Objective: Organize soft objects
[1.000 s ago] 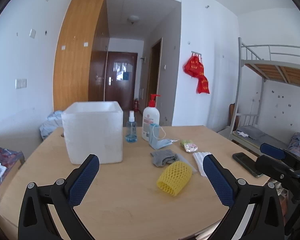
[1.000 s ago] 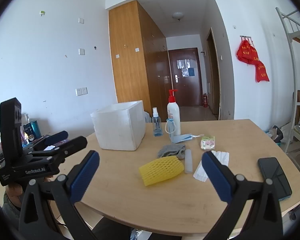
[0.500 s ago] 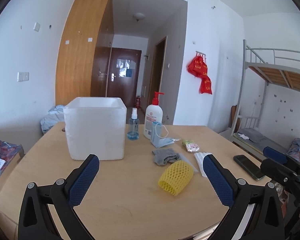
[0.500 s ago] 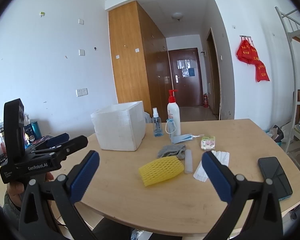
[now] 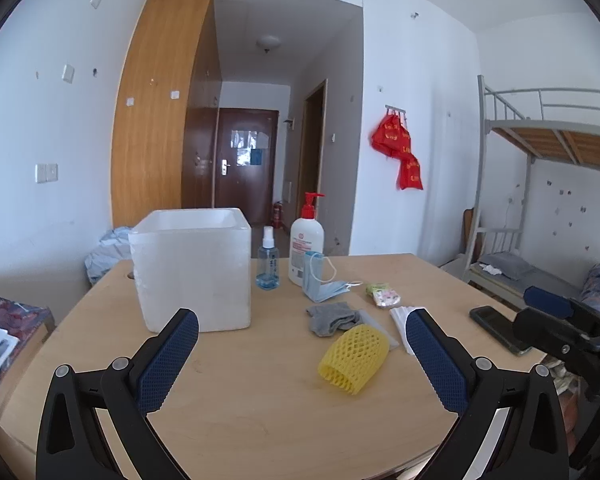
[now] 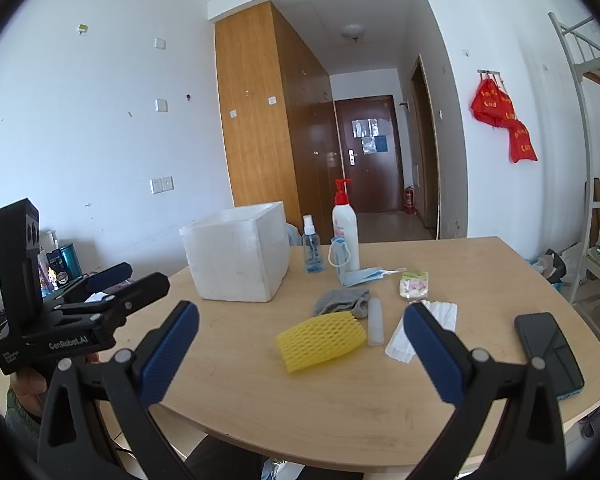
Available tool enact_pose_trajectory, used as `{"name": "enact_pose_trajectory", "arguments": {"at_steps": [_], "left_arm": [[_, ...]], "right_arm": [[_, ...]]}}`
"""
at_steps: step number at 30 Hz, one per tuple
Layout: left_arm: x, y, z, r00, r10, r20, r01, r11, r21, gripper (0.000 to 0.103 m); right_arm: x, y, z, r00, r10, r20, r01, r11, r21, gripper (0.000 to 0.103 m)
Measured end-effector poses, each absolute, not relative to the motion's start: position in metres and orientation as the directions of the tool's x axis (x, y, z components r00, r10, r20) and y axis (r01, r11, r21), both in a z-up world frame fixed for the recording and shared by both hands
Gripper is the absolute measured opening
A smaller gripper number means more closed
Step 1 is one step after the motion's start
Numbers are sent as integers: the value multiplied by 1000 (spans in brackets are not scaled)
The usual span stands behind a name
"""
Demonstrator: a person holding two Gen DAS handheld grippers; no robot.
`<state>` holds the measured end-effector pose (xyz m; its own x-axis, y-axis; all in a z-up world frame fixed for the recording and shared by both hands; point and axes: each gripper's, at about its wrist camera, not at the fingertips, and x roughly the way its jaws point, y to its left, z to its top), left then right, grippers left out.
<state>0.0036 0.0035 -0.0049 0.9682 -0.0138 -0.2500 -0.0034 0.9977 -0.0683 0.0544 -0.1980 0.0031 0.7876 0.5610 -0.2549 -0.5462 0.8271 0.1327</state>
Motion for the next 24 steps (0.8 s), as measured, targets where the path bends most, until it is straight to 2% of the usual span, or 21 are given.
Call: {"name": "enact_pose_trajectory", "arguments": {"at_steps": [24], "left_arm": [[1, 3, 1, 967, -17, -256, 1, 998, -62, 103]], "right_arm": [[54, -198, 2, 791, 556, -253, -542, 830, 130, 103]]}}
